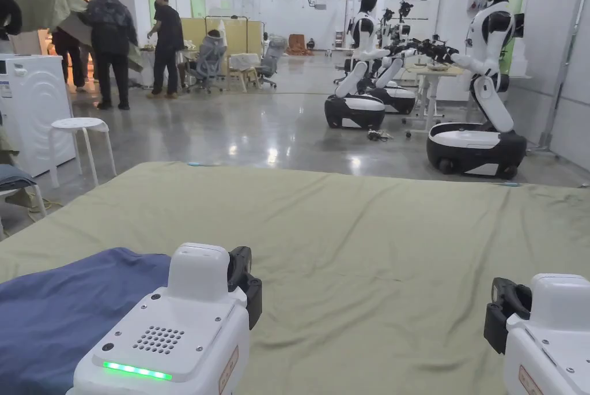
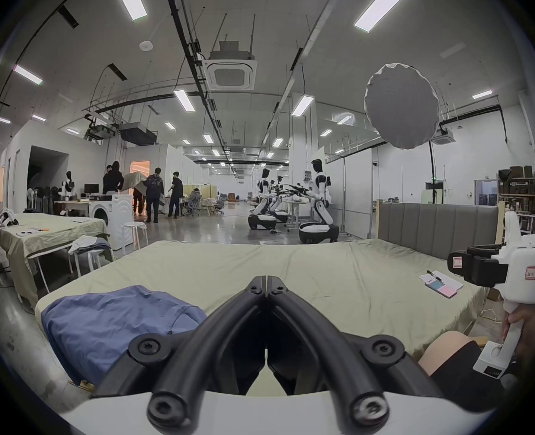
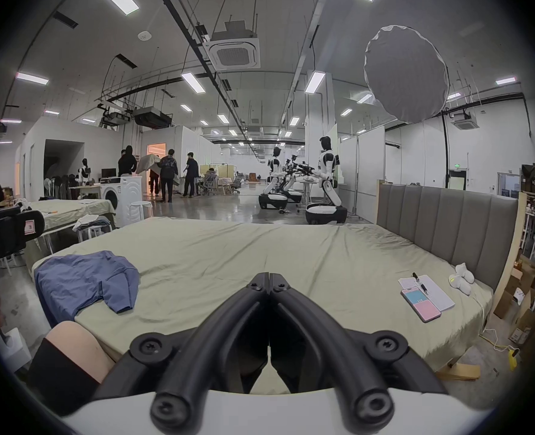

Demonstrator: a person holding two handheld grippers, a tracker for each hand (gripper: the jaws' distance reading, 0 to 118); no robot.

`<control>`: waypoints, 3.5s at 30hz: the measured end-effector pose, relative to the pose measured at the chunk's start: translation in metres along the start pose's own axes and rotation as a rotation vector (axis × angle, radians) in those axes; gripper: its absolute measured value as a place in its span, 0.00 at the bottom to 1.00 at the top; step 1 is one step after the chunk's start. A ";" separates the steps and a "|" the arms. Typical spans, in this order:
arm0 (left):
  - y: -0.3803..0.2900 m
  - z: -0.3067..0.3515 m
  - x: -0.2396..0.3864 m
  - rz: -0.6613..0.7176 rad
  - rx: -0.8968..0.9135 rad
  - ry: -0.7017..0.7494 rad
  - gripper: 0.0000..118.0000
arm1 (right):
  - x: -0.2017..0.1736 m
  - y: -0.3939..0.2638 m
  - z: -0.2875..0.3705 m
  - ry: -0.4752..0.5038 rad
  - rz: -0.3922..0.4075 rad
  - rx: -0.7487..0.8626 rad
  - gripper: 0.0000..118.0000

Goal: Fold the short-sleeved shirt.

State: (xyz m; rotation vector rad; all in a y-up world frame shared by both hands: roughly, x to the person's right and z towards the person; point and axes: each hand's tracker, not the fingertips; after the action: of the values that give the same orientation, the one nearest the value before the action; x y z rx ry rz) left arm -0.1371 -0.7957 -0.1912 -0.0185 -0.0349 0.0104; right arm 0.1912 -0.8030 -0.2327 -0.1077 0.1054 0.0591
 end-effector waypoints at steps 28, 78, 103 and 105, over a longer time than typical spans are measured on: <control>-0.027 0.101 -0.189 0.046 -0.122 0.574 0.00 | -0.233 0.022 -0.073 0.670 0.088 -0.022 0.00; -0.085 -0.353 -0.249 0.150 -0.750 0.262 0.00 | -0.099 -0.039 -0.188 0.427 0.107 -0.340 0.00; 0.096 -0.405 0.271 -0.077 -0.542 -0.540 0.00 | 0.109 0.000 -0.056 0.063 -0.029 -0.179 0.00; 0.062 -0.407 0.325 -0.094 -0.617 -0.597 0.00 | 0.127 -0.003 -0.045 0.029 -0.033 -0.197 0.00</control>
State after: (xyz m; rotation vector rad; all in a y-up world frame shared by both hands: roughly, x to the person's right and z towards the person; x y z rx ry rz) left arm 0.2015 -0.7381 -0.5875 -0.6314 -0.6356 -0.0901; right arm 0.3125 -0.8044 -0.2904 -0.3068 0.1263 0.0353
